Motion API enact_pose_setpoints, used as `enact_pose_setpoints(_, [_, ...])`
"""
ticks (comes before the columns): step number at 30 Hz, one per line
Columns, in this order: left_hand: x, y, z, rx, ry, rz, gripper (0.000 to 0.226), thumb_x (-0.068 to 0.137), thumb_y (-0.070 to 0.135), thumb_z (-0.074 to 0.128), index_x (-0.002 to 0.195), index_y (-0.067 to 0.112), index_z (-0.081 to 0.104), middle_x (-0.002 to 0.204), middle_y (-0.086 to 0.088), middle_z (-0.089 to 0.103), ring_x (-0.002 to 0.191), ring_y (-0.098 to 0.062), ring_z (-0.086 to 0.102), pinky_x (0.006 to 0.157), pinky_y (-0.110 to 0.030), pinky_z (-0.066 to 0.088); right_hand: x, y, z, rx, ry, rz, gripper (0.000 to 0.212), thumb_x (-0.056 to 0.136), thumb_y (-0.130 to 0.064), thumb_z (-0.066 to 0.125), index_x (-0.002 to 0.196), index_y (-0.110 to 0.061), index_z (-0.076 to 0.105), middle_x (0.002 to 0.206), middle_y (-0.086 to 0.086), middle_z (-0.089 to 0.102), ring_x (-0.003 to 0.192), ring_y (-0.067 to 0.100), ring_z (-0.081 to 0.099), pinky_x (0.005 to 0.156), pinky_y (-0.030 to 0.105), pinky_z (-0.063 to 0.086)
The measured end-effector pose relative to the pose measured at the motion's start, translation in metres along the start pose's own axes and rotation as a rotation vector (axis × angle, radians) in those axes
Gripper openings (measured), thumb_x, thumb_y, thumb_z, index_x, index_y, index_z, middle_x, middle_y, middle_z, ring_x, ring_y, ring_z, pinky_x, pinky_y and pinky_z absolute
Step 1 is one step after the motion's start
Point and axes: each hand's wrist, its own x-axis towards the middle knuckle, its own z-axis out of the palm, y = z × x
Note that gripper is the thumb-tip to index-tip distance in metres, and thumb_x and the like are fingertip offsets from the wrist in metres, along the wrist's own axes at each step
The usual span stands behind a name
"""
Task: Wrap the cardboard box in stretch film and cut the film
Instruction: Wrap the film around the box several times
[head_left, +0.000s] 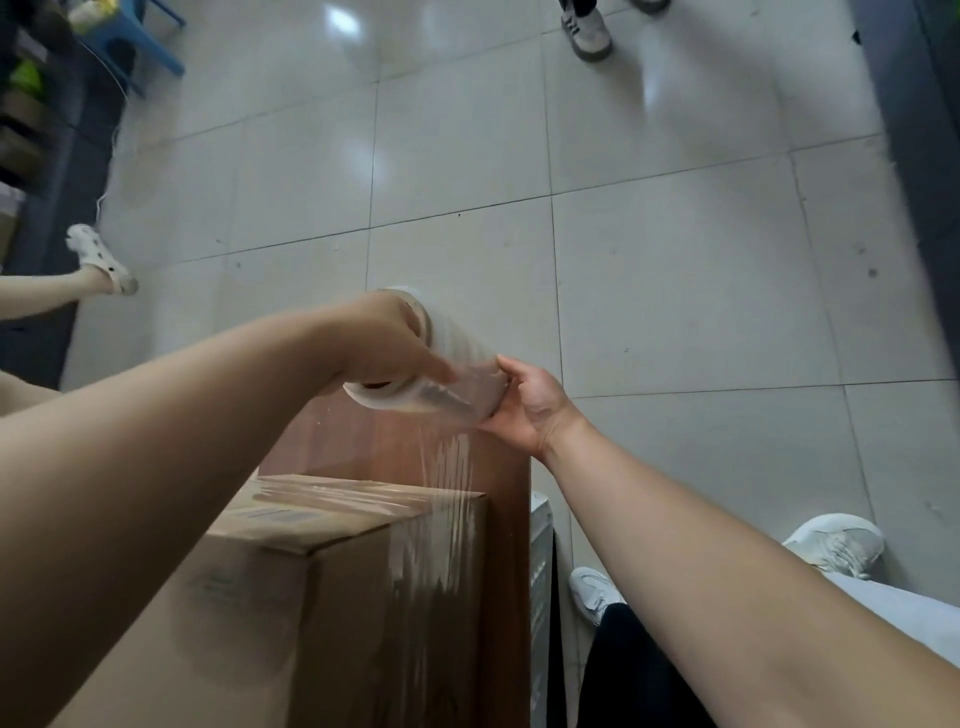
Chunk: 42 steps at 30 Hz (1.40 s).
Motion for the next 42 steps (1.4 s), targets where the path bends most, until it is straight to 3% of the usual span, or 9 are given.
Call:
enact_pose_setpoints(4, [0.010,-0.010,-0.003,-0.414,-0.040,-0.098,0.036,0.088,0.051,0.058,0.101,0.019,0.050,0.095,-0.002,0.054,0.096,-0.023,0.051,0.086,-0.032,0.039,0.010,0.001,0.004,-0.018,-0.019,0.014,0.041,0.102,-0.027,0.032,0.119,-0.003,0.060,0.131,0.018,0.057,0.127,0.035,0.051,0.112,0.055,0.030])
enact_pose_setpoints(8, [0.023,-0.020,0.002,-0.549,0.014,-0.148,0.030,0.092,0.033,0.058,0.110,0.010,0.057,0.099,-0.006,0.055,0.093,-0.024,0.052,0.082,-0.031,0.038,0.020,0.001,0.009,-0.029,-0.022,0.053,0.045,0.102,-0.026,0.030,0.120,0.004,0.059,0.116,0.020,0.066,0.106,0.031,0.064,0.099,0.043,0.048])
enact_pose_setpoints(10, [0.028,-0.025,0.003,-0.536,0.056,-0.153,0.025,0.090,0.026,0.061,0.101,0.003,0.060,0.089,-0.009,0.058,0.086,-0.025,0.055,0.079,-0.031,0.040,0.027,-0.001,0.015,-0.038,0.000,0.053,0.041,0.101,-0.022,0.030,0.105,0.000,0.064,0.091,0.014,0.074,0.089,0.026,0.069,0.079,0.034,0.057])
enact_pose_setpoints(12, [0.030,-0.032,0.001,-0.436,0.094,-0.150,0.026,0.086,0.025,0.067,0.090,0.000,0.063,0.084,-0.012,0.059,0.080,-0.026,0.055,0.073,-0.031,0.042,0.036,-0.007,0.023,-0.051,0.019,0.059,0.039,0.101,-0.019,0.029,0.100,0.000,0.064,0.080,0.011,0.074,0.088,0.024,0.065,0.081,0.034,0.053])
enact_pose_setpoints(19, [0.031,-0.040,-0.019,-0.228,0.063,-0.260,0.036,0.079,0.030,0.075,0.064,0.009,0.050,0.064,-0.004,0.047,0.057,-0.018,0.044,0.049,-0.028,0.032,0.057,-0.019,0.052,-0.169,0.034,0.194,0.042,0.103,-0.026,0.031,0.109,0.000,0.062,0.093,0.013,0.071,0.095,0.025,0.061,0.087,0.035,0.049])
enact_pose_setpoints(24, [0.037,-0.059,-0.029,-0.750,-0.010,-0.332,0.047,0.073,0.039,0.077,0.106,0.007,0.064,0.100,-0.010,0.066,0.095,-0.027,0.064,0.089,-0.037,0.051,0.070,-0.019,0.058,-0.218,0.027,0.235,0.036,0.102,-0.026,0.033,0.110,-0.003,0.060,0.103,0.015,0.067,0.097,0.028,0.062,0.085,0.039,0.049])
enact_pose_setpoints(30, [0.050,-0.076,-0.029,-0.977,0.004,-0.459,0.029,0.094,0.032,0.055,0.114,0.011,0.051,0.099,-0.012,0.058,0.075,-0.024,0.058,0.072,-0.033,0.046,0.087,-0.004,0.069,-0.265,0.029,0.282,0.029,0.100,-0.022,0.037,0.102,-0.005,0.061,0.094,0.015,0.067,0.088,0.028,0.061,0.085,0.043,0.047])
enact_pose_setpoints(37, [0.054,-0.109,-0.028,-0.599,0.109,-0.401,0.027,0.086,0.029,0.067,0.099,0.006,0.062,0.098,-0.013,0.063,0.092,-0.029,0.058,0.078,-0.035,0.046,0.114,0.010,0.097,-0.464,0.069,0.288,0.026,0.100,-0.023,0.038,0.094,-0.009,0.059,0.078,0.005,0.059,0.073,0.017,0.055,0.069,0.029,0.043])
enact_pose_setpoints(42, [0.057,-0.120,-0.038,-0.505,0.097,-0.418,0.024,0.085,0.025,0.068,0.098,0.007,0.062,0.085,-0.009,0.059,0.079,-0.027,0.057,0.064,-0.030,0.045,0.132,0.014,0.122,-0.492,0.019,0.350,0.033,0.103,-0.028,0.034,0.095,-0.008,0.060,0.089,0.006,0.065,0.081,0.018,0.061,0.072,0.031,0.050])
